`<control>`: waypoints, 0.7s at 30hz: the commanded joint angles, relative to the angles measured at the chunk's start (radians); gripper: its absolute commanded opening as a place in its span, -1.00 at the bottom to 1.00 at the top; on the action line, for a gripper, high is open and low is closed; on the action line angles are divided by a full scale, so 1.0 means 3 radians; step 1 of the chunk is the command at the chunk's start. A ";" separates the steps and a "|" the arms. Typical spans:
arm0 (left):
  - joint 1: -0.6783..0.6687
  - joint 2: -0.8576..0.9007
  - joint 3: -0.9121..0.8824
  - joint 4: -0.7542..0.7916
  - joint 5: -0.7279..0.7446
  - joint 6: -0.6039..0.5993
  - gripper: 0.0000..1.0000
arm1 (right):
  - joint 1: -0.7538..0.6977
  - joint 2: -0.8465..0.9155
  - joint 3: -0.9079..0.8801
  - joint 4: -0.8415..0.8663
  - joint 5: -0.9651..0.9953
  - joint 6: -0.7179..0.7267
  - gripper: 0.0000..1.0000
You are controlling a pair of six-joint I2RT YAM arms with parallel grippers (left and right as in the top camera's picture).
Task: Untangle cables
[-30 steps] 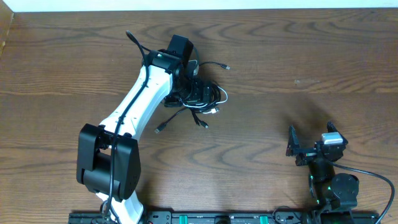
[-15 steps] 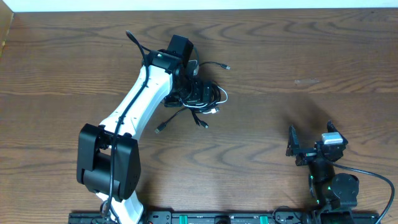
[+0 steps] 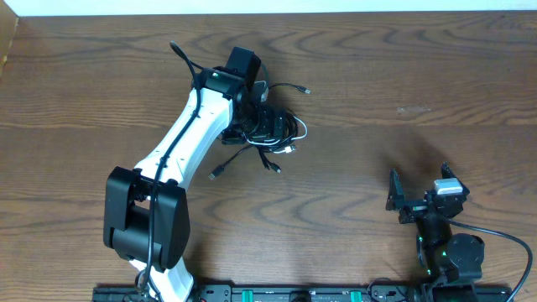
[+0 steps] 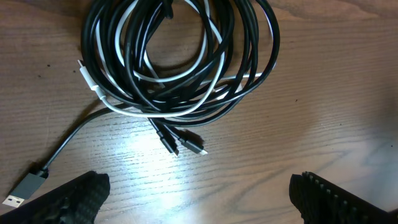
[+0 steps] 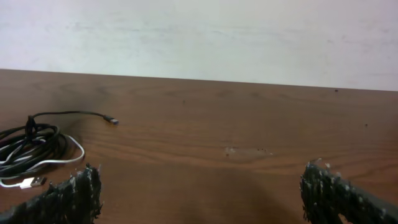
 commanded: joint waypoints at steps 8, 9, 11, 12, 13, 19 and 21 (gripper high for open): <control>0.0003 0.0042 -0.0014 0.0253 -0.0047 -0.0008 0.96 | 0.0014 -0.0013 -0.0004 -0.0004 -0.0001 -0.0037 0.98; 0.0003 0.0042 -0.0014 0.0256 -0.0041 -0.0013 0.96 | 0.0014 -0.0013 -0.0004 0.0000 -0.0019 -0.0034 0.99; 0.0001 0.0042 -0.0014 0.0276 -0.0008 -0.0070 0.96 | 0.0014 -0.0013 -0.0004 0.0010 -0.0069 0.0010 0.99; 0.0001 0.0041 -0.0014 0.0275 -0.0022 -0.0069 0.96 | 0.0014 -0.0013 -0.0004 0.0010 -0.0090 0.0010 0.98; 0.0003 0.0041 -0.0014 0.0278 -0.0020 -0.0070 0.96 | 0.0014 -0.0013 -0.0004 0.0024 -0.0089 0.0010 0.99; 0.0045 0.0041 -0.0013 0.0292 -0.0047 -0.0067 0.96 | 0.0014 -0.0013 0.0017 0.0055 -0.0579 0.0023 0.99; 0.0100 0.0041 -0.0013 0.0294 -0.0047 -0.0067 0.95 | 0.0013 -0.0011 0.0100 0.0050 -0.0590 0.0158 0.98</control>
